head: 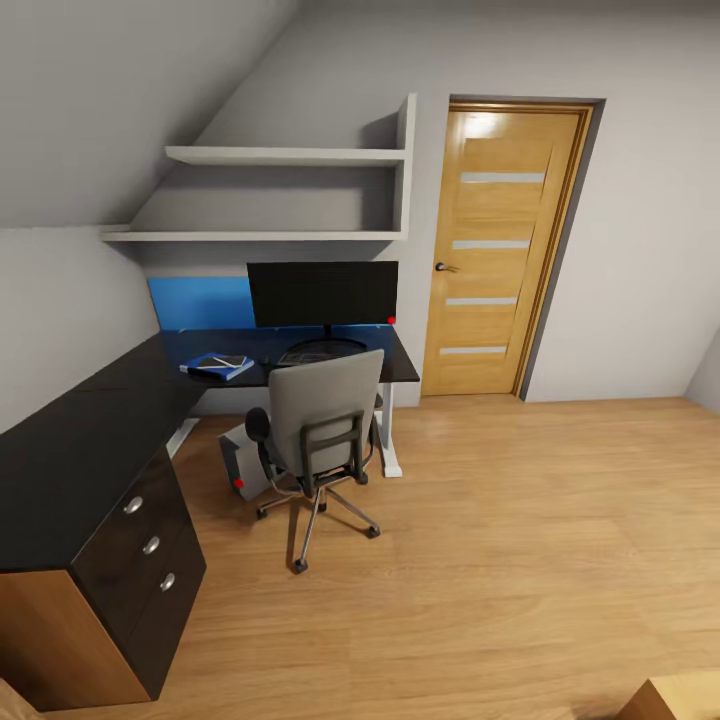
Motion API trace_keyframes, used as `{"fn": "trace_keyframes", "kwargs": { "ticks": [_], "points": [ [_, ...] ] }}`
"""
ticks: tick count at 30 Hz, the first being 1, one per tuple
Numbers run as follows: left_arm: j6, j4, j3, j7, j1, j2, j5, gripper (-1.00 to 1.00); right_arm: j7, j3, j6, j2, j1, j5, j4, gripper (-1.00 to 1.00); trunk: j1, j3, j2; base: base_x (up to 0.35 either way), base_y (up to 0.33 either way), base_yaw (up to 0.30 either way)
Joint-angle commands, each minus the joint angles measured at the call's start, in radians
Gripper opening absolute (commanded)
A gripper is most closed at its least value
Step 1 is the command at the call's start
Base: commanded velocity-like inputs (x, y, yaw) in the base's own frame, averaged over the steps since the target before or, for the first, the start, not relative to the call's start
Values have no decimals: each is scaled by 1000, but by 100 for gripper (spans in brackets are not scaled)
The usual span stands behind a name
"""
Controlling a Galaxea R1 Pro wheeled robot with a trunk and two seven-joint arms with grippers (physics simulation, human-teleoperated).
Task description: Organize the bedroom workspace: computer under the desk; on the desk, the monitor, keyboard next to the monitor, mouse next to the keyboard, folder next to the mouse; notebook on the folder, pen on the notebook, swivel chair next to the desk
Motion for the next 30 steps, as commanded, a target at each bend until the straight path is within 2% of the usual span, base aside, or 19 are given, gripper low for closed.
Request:
{"fn": "trace_keyframes", "kwargs": {
  "ticks": [1,5,30],
  "points": [
    [-2,0,-4,8,0,-1,-5,100,-10,8,-1,0,0,1,0,100,0,-1,-1,0,0,0],
    [-2,0,-3,6,0,-14,-6,100,-10,8,-1,0,0,1,0,100,0,-1,-1,0,0,0],
    [-2,-1,-5,6,0,-15,-6,100,-10,8,-1,0,0,1,0,100,0,-1,-1,0,0,0]
  ]
}}
